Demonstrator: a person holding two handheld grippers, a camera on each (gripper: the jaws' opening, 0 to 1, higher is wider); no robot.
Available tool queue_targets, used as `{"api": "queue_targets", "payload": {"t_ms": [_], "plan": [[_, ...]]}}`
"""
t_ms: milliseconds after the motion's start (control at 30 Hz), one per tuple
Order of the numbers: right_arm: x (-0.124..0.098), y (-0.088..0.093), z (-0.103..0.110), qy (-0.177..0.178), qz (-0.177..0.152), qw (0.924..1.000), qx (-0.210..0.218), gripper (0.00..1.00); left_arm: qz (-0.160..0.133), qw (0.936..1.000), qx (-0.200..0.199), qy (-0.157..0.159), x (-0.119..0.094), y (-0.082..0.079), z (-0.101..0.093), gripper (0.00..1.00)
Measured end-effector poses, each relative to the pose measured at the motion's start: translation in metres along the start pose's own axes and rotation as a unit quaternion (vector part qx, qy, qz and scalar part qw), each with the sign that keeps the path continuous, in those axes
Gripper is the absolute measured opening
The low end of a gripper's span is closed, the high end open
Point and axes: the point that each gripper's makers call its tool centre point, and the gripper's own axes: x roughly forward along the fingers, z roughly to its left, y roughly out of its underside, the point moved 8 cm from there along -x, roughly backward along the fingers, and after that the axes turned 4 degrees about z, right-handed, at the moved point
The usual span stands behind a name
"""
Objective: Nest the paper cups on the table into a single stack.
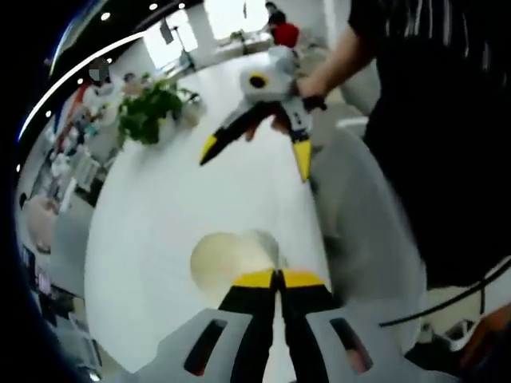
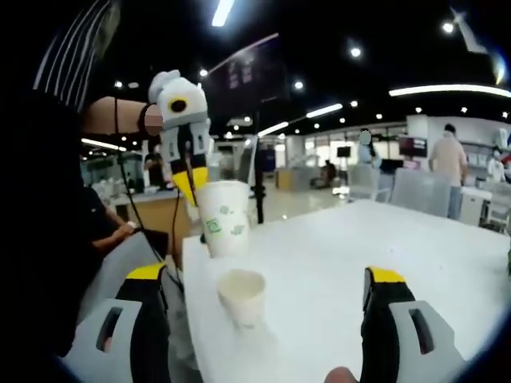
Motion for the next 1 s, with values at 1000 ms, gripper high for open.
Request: {"api": "queue_targets", "payload": {"t_ms": [1000], "plan": [[-0.024,0.013,0.000,0.010,-0.006,0.9997,0.019,0.99,0.115,0.9894,0.087,0.016,0.064,0.005,-0.002,0.00]]}}
